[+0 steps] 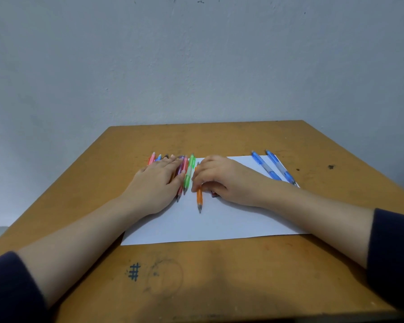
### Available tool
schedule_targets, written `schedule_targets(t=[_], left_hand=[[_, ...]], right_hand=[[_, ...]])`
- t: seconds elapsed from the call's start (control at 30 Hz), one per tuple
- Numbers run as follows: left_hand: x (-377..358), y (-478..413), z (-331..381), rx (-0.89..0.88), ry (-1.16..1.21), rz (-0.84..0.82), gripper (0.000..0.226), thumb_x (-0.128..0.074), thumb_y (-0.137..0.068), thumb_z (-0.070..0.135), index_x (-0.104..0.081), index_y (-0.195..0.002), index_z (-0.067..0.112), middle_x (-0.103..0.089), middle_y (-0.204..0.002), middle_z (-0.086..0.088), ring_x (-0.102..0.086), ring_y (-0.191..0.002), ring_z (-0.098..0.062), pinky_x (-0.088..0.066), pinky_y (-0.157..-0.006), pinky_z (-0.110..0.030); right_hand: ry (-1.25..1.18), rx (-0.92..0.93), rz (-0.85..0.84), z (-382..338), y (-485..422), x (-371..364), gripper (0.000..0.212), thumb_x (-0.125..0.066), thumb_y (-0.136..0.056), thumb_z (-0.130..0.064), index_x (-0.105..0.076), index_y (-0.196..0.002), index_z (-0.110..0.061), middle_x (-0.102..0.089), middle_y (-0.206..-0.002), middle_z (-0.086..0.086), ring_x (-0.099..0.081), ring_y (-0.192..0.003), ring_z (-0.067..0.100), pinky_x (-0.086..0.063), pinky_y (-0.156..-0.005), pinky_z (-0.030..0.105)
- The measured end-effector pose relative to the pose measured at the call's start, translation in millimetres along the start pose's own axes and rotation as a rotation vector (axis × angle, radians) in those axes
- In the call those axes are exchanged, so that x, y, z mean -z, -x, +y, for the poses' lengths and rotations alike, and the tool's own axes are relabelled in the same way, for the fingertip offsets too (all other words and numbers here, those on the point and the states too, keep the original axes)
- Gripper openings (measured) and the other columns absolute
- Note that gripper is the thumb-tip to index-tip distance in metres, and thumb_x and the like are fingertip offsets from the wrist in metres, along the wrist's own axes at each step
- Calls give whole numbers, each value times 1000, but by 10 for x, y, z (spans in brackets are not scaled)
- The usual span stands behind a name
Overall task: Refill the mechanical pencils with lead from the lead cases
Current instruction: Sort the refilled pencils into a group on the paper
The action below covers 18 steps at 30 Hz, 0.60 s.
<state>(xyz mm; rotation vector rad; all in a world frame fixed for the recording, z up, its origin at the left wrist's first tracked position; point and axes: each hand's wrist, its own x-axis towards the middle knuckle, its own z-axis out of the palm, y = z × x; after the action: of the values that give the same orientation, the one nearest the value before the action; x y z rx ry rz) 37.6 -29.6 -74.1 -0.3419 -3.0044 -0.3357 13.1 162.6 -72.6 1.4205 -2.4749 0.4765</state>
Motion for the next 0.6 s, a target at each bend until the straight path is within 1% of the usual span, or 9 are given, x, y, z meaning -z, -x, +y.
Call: schedule_targets(t=[0.07,0.13,0.2,0.23,0.3,0.4,0.47,0.5,0.6], left_hand=[[-6,-10,-8,-1,0,3,51,-26,-102,42,-20,-151,28,-16,-159,7,-13,-146,-11,-14,-117,-40],[-9,-17,-18,-3,4,7,52,-26,-102,42,-20,-151,28,-17,-159,8,-13,-146,-10,-14,-118,-40],[-14,-20,-26,-9,9,12,52,-26,-102,42,-20,-151,28,-17,-159,7,-13,-146,-10,-14,-118,-39],[-15,-23,-29,-11,11,13,52,-26,-102,42,-21,-151,28,-18,-159,7,-13,-146,-10,-15,-118,-39],[-15,-18,-24,-8,23,20,51,-27,-102,42,-22,-151,27,-19,-158,7,-14,-146,-11,-15,-118,-39],[-1,-3,-10,-7,111,117,49,-33,-101,38,-32,-148,23,-30,-155,4,-22,-144,-14,-18,-118,-41],[32,21,0,-15,211,206,46,-37,-101,35,-40,-144,21,-41,-149,2,-32,-140,-17,-24,-115,-43],[55,38,14,-18,262,239,44,-39,-100,34,-43,-142,21,-46,-145,2,-37,-137,-17,-28,-113,-43],[128,101,68,-4,437,290,38,-45,-99,30,-56,-134,18,-58,-133,3,-48,-127,-14,-38,-107,-36]], right_hand=[[32,75,5,-5,12,31,20,-57,-80,-5,-74,-88,-12,-71,-92,-1,-57,-93,21,-46,-82,36],[124,154,32,3,35,50,19,-57,-81,-8,-74,-85,-14,-71,-89,-3,-61,-91,24,-50,-73,40],[211,228,55,16,62,52,21,-51,-85,-13,-72,-84,-16,-70,-88,-2,-63,-91,25,-51,-69,41],[249,273,70,20,70,49,22,-49,-87,-14,-71,-85,-15,-70,-88,-1,-64,-91,25,-51,-69,41],[319,364,124,24,86,41,21,-49,-89,-7,-70,-87,-13,-68,-89,3,-64,-93,23,-51,-73,40],[403,447,260,25,83,55,20,-54,-88,1,-67,-93,-13,-68,-92,4,-64,-95,22,-47,-82,36],[438,448,329,26,81,71,19,-52,-91,0,-60,-98,-16,-68,-92,3,-63,-95,22,-45,-84,36],[453,438,360,37,85,77,19,-51,-92,-1,-59,-98,-16,-67,-91,3,-62,-94,22,-45,-83,36],[504,390,429,108,99,92,17,-56,-92,-4,-70,-91,-13,-67,-89,3,-63,-92,23,-44,-83,37]])
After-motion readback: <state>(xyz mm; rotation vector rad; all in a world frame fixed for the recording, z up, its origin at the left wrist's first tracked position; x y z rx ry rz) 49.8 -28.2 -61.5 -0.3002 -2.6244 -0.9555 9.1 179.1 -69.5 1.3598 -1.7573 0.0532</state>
